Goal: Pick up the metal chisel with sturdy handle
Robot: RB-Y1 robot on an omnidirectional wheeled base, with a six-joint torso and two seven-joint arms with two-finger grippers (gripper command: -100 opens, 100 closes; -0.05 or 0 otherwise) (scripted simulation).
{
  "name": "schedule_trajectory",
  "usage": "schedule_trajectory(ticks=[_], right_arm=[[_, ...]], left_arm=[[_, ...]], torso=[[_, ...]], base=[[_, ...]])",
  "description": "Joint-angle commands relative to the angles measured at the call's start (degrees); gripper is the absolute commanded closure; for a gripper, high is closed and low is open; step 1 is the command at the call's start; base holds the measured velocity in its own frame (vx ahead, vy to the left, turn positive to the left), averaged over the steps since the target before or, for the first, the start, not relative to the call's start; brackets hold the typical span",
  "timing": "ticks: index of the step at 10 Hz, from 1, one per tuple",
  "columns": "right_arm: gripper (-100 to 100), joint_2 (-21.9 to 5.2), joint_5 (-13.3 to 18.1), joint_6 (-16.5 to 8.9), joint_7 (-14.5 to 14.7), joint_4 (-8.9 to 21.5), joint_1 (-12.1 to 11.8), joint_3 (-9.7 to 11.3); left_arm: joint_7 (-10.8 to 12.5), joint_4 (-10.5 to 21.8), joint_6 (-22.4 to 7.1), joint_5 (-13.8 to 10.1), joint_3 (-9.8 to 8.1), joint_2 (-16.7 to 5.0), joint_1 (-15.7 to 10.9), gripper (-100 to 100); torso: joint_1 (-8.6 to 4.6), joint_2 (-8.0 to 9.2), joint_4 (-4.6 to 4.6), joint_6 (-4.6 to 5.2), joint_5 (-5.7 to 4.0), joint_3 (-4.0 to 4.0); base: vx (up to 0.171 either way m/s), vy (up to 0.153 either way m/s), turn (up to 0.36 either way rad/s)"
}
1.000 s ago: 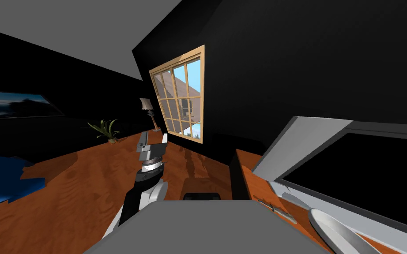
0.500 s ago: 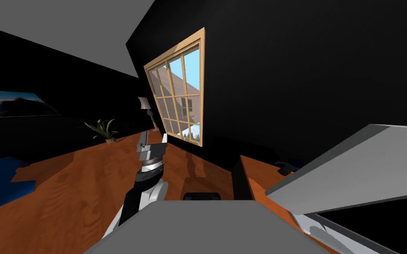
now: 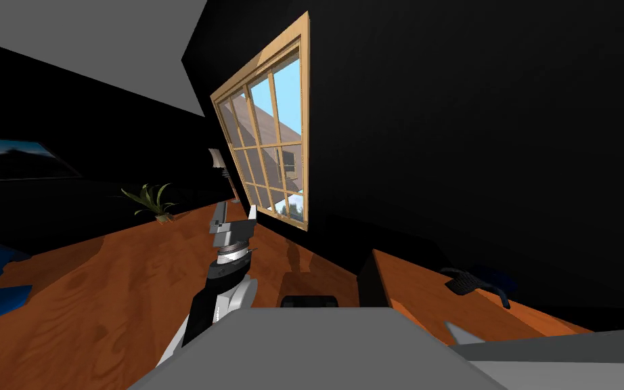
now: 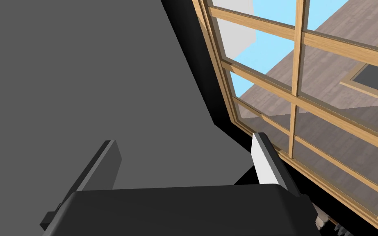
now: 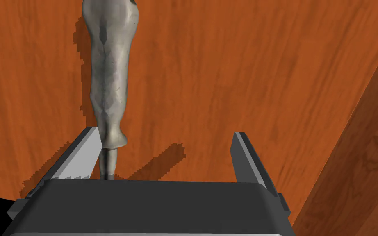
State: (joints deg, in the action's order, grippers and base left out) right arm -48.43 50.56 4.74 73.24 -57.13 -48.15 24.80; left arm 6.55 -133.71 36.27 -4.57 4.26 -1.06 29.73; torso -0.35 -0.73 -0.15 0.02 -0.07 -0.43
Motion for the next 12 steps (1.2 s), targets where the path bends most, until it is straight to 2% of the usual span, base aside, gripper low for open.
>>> schedule_trajectory(ticks=[1,3,4,5,7,12], right_arm=[[-100,0.5,1.2,0.7,1.1,1.0,1.0,0.5],[-100,0.3,1.2,0.4,0.8,0.6,1.0,1.1],[0,0.4,1.2,0.5,0.9,0.6,1.1,1.2],[-100,2.2,1.5,-0.4,0.8,2.1,2.5,2.0],[-100,4.4,1.9,-1.5,0.7,3.9,4.1,3.1],[-100,4.4,1.9,-1.5,0.7,3.9,4.1,3.1]], left_arm=[[0.0,0.0,0.0,0.0,0.00,0.0,0.0,0],[0.0,0.0,0.0,0.0,0.00,0.0,0.0,0],[0.0,0.0,0.0,0.0,0.01,0.0,0.0,0],[0.0,0.0,0.0,0.0,0.01,0.0,0.0,0],[0.0,0.0,0.0,0.0,0.01,0.0,0.0,0],[0.0,0.0,0.0,0.0,0.01,0.0,0.0,0]], torso=[[0.00,0.00,0.00,0.00,0.00,0.00],[0.20,0.17,0.02,0.05,0.03,0.08],[0.35,0.54,0.09,0.04,0.08,0.29],[0.43,0.77,0.15,0.05,0.10,0.43],[0.49,0.95,0.20,0.04,0.10,0.54],[0.48,0.97,0.20,0.05,0.11,0.55]], base=[[0.235,-0.092,0.003],[0.119,-0.038,-0.044],[0.012,-0.001,-0.001],[-0.003,0.004,0.017],[-0.006,0.006,0.020],[-0.002,0.002,0.008]])
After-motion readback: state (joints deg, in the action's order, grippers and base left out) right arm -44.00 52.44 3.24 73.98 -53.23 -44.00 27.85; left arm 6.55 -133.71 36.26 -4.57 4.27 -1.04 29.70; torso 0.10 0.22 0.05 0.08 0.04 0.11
